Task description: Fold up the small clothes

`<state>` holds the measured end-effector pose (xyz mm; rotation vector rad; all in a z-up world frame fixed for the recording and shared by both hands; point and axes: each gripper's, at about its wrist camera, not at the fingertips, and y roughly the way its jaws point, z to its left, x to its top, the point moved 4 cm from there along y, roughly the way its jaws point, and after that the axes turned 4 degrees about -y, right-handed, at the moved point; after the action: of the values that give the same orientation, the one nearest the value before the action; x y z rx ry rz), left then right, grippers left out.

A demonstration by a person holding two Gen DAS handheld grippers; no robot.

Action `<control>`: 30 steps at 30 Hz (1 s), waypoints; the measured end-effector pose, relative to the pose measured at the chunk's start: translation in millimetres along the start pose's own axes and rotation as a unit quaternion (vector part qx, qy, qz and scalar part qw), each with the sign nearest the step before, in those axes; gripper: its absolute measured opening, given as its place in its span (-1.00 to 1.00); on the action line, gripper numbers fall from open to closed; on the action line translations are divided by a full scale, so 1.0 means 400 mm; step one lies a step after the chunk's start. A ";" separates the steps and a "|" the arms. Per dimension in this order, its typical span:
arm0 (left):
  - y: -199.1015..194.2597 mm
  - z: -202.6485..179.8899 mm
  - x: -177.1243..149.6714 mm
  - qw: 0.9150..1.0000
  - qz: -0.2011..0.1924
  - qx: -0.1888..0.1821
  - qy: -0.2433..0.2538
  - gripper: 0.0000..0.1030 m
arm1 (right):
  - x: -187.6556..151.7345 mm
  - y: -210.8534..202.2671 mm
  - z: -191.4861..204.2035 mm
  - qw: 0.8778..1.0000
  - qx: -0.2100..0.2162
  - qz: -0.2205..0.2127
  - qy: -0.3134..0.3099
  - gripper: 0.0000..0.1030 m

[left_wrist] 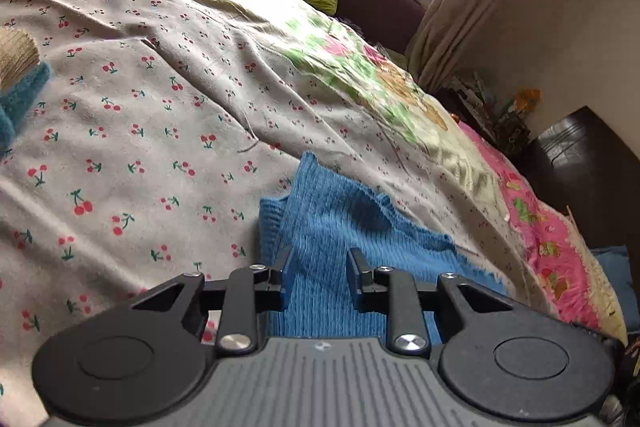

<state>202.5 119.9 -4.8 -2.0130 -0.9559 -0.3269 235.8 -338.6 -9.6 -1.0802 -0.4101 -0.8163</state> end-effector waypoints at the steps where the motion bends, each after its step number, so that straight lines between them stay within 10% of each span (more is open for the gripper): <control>1: 0.006 0.003 -0.011 1.000 0.006 0.006 0.002 -0.27 | -0.003 0.006 -0.007 1.000 -0.004 0.004 0.004 -0.46; 9: 0.036 0.069 -0.059 0.999 0.025 0.039 -0.026 -0.15 | -0.030 0.056 -0.026 0.998 -0.043 0.035 -0.015 -0.82; 30: -0.036 0.021 -0.108 0.998 0.039 0.019 0.055 -0.27 | -0.081 -0.037 -0.015 0.997 0.002 0.056 -0.050 -0.52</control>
<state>162.0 109.5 -24.8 -1.9706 -0.8063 -0.3707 202.9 -335.0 -24.3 -1.1341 -0.4309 -0.6630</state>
